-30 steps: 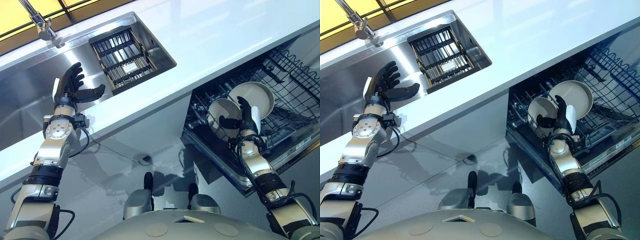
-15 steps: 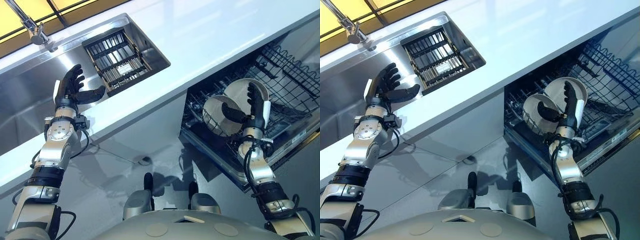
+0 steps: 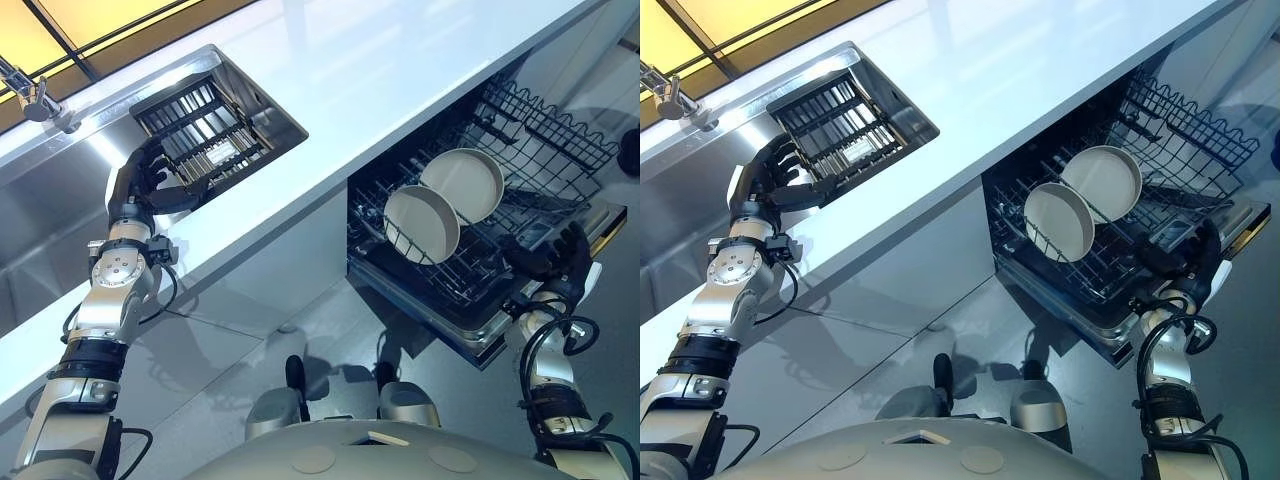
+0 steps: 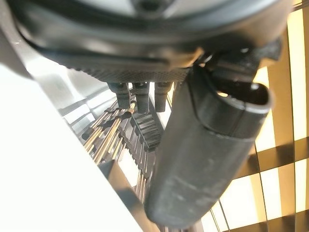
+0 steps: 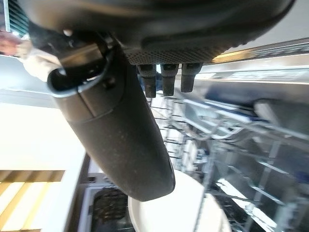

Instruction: Pick up plates and place into dishwasher.

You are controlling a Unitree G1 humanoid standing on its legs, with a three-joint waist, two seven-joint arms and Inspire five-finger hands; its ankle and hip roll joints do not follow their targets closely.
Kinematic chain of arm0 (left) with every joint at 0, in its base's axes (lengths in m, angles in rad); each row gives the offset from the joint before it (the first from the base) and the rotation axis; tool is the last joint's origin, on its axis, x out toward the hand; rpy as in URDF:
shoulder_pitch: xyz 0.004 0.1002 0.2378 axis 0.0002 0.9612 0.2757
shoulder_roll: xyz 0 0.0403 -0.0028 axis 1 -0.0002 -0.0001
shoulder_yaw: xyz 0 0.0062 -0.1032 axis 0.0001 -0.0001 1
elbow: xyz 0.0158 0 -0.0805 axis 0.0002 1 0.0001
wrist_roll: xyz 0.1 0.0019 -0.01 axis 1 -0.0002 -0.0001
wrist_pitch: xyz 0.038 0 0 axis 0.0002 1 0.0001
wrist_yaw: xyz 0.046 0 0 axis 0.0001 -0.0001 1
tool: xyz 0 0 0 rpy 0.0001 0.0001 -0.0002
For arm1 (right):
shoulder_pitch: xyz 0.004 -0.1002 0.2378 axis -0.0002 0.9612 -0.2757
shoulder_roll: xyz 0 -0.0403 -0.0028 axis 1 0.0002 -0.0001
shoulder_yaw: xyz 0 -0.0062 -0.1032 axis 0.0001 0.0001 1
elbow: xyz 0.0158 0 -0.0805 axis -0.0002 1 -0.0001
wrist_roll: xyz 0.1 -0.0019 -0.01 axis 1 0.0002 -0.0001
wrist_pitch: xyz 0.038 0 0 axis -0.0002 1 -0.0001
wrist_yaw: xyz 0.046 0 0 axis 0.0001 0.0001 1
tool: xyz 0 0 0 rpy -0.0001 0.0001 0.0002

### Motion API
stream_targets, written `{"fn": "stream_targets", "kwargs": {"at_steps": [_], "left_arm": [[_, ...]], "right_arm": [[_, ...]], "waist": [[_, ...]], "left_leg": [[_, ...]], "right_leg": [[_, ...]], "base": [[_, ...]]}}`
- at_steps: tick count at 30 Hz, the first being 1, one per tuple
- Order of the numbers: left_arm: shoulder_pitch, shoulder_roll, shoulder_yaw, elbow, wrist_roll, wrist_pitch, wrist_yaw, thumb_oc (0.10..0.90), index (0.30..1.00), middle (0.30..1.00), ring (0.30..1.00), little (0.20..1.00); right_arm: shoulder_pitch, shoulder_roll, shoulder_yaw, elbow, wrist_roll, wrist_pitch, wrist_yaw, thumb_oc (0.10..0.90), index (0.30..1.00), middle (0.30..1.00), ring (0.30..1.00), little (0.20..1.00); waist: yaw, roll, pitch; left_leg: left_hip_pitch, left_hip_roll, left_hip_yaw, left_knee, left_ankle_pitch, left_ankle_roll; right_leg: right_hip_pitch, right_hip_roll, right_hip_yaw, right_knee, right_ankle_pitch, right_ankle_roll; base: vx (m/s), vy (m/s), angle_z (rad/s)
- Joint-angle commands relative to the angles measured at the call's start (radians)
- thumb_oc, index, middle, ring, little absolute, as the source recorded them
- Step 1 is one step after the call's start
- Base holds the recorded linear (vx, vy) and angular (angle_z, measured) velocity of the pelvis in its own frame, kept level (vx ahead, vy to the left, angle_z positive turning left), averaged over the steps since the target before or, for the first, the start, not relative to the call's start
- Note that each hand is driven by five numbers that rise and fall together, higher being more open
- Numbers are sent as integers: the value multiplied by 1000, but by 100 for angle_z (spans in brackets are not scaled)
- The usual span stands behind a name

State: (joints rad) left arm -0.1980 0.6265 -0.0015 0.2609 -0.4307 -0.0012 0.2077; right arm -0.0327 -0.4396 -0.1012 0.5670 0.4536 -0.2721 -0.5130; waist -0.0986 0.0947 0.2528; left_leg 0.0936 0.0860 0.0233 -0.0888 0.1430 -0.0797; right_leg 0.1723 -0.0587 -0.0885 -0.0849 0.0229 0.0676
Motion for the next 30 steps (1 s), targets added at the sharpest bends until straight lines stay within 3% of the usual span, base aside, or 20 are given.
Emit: {"fn": "stream_targets", "kwargs": {"at_steps": [1, 9, 12, 19, 30], "left_arm": [[-98, 59, 51, -31, 23, -58, 11, 800, 900, 900, 900, 900], [-115, 72, 33, -29, 13, -43, -6, 800, 900, 900, 900, 900], [-114, 79, 27, -40, 10, -34, -13, 800, 900, 900, 900, 900], [-138, 96, 18, -51, 0, -12, -28, 800, 900, 900, 900, 900], [-160, 98, 11, -43, 1, -17, -53, 800, 900, 900, 900, 900]], "right_arm": [[-67, -55, 3, -43, 22, -68, 7, 800, 900, 900, 900, 900], [-91, -57, 20, 48, 69, -42, 20, 800, 900, 900, 900, 900], [-93, -59, 22, 86, 93, -2, 46, 800, 900, 900, 900, 900], [-108, -47, 27, 179, 281, 51, 222, 800, 900, 900, 900, 900], [-134, -43, 62, 204, 353, 75, 405, 800, 900, 900, 900, 900]], "waist": [[27, -11, -73], [42, -4, -66], [49, -3, -61], [61, -3, -49], [83, -14, -43]], "left_leg": [[-10, -84, 33, 95, -149, 46], [-22, -82, 21, 99, -141, 39], [-29, -81, 14, 103, -137, 36], [-38, -79, 2, 109, -130, 32], [-49, -77, -13, 123, -127, 29]], "right_leg": [[-98, 51, -28, 176, -115, -34], [-96, 50, -40, 172, -111, -36], [-97, 49, -47, 173, -110, -37], [-99, 47, -60, 174, -107, -40], [-94, 49, -73, 173, -103, -40]], "base": [[-5, -45, 2], [-4, -36, 2], [3, -34, 3], [3, -29, 7], [19, -26, 3]]}}
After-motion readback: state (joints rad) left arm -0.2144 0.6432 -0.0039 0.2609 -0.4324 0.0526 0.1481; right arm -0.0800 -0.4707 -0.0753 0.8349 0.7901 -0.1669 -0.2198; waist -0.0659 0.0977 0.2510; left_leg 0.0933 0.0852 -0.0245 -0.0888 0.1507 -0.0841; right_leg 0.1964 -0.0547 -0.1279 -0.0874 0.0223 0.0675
